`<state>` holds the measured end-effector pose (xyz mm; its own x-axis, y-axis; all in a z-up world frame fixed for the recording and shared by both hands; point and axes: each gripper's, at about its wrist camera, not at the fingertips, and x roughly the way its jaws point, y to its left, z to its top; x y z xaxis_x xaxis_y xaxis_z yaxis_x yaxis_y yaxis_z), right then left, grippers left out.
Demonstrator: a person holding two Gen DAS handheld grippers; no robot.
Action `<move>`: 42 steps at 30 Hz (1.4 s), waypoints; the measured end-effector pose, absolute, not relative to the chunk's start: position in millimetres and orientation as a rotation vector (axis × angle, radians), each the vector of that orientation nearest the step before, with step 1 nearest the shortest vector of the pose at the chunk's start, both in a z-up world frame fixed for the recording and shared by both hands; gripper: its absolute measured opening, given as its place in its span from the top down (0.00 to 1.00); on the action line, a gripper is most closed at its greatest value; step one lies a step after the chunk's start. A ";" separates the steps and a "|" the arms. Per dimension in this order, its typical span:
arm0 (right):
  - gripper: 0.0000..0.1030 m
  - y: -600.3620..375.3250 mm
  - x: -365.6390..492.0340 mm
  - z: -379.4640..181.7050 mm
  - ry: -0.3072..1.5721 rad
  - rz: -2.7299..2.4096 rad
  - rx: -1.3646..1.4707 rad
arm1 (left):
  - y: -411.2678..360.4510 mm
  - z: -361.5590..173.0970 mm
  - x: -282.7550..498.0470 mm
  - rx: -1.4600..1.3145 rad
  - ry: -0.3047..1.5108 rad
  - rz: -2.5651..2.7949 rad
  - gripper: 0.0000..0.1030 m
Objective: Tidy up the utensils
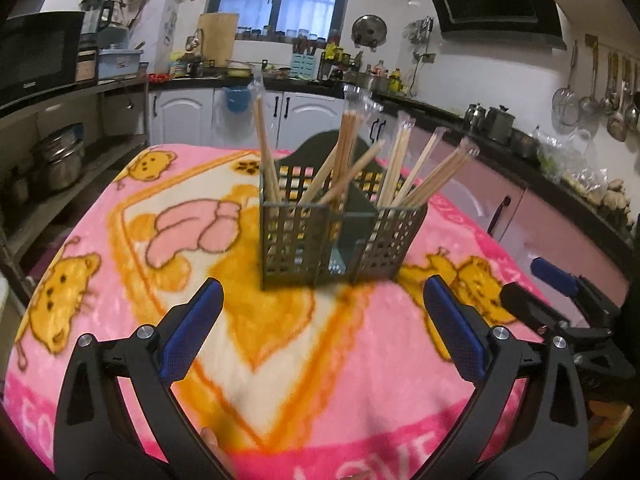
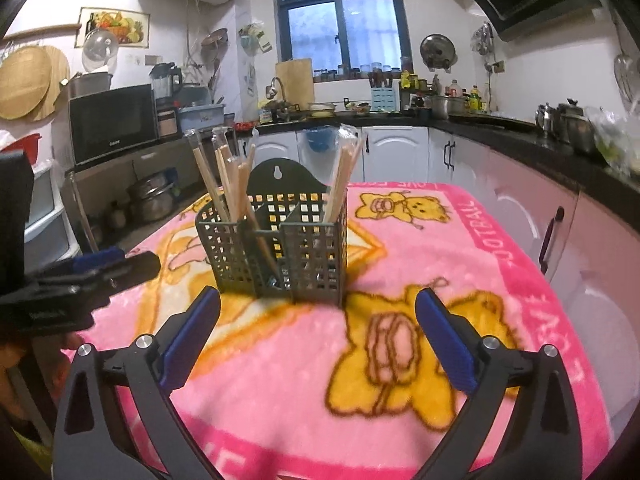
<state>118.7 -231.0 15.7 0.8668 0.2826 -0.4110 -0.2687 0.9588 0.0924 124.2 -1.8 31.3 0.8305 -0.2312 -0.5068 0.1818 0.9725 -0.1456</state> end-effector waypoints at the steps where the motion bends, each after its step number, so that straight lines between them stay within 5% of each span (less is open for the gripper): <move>1: 0.07 -231.9 118.5 14.8 0.435 0.281 0.034 | -1.4 28.4 122.7 -0.093 0.547 -0.206 0.10; 15: 0.06 -243.5 97.4 -7.0 0.378 0.235 0.023 | -4.1 10.2 95.6 -0.114 0.422 -0.197 0.10; 28: 0.06 -241.4 59.5 -6.0 0.126 0.210 -0.016 | -11.1 3.5 82.5 -0.077 0.326 -0.138 0.10; 42: 0.06 -247.7 71.1 -16.4 0.166 0.179 0.053 | -10.9 2.4 80.7 -0.080 0.319 -0.158 0.10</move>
<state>71.1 -247.7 -16.4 0.9702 0.1819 -0.1600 -0.1731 0.9826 0.0674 80.7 -10.9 2.4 0.9374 -0.1671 -0.3055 0.1419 0.9845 -0.1030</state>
